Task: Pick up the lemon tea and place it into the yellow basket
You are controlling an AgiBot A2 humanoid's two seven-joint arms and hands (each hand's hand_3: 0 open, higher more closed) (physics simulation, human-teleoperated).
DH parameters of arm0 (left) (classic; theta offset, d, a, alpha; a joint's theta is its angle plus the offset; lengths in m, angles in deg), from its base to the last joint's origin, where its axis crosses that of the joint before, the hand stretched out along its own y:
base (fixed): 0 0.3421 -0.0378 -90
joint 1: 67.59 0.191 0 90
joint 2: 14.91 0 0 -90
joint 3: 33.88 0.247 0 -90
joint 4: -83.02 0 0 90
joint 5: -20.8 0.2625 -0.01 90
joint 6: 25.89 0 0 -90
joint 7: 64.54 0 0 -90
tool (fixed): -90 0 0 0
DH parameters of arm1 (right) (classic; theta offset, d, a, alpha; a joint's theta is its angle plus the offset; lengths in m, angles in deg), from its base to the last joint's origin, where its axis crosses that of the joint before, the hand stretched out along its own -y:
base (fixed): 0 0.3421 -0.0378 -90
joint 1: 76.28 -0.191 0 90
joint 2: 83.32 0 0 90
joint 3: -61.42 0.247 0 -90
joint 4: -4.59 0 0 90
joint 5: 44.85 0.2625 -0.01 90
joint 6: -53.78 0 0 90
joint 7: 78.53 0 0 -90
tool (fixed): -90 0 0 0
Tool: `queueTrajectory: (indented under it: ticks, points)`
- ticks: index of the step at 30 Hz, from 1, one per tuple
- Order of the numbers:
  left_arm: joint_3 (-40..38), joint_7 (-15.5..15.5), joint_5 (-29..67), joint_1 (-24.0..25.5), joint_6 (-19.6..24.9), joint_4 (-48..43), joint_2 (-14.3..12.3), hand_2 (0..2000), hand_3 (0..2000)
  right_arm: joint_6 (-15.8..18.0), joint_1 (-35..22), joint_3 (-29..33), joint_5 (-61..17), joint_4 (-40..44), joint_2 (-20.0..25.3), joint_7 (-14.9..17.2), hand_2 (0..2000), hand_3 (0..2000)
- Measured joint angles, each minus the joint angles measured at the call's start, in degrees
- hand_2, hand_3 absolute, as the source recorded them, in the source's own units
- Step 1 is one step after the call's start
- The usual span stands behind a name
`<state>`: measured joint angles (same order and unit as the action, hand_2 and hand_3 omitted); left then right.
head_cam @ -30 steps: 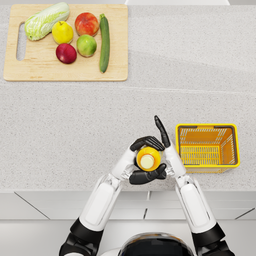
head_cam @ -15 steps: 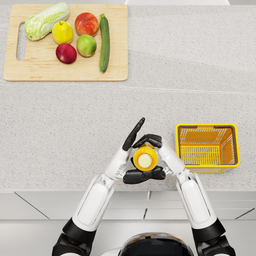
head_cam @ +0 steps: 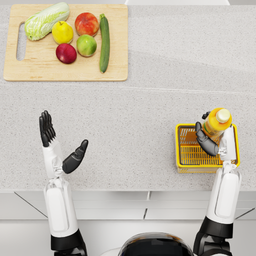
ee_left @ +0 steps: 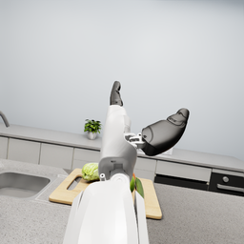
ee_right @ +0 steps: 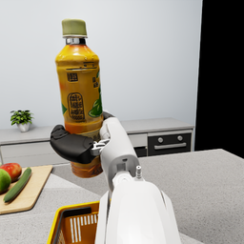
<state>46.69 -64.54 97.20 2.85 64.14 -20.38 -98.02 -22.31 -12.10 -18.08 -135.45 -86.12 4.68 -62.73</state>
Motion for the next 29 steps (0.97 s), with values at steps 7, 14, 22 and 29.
queueTrajectory:
  ticks: [7, 14, 22, 29]
  points:
    - [0.1, 0.0, 0.0, -0.3, 0.0, 3.2, 0.0, 0, 0, -4.9, 4.6, 0.2, 0.0, 3.9, 0.7, 4.0, 0, 693]
    - [0.4, 0.0, 0.0, -7.7, 0.0, 6.1, 1.6, 0, 0, -13.0, -0.6, -1.1, 0.0, -3.1, -1.5, -13.9, 0, 0]
    - [-2.2, 0.0, 0.0, -12.2, 0.0, 9.8, 2.7, 0, 0, -13.9, -1.6, 3.1, 0.0, -4.3, -2.3, -15.7, 0, 0]
    - [-2.5, 0.0, 0.0, -12.4, 0.0, 10.1, 2.7, 0, 0, -13.9, -1.2, 3.5, 0.0, -4.1, -2.2, -15.8, 0, 0]
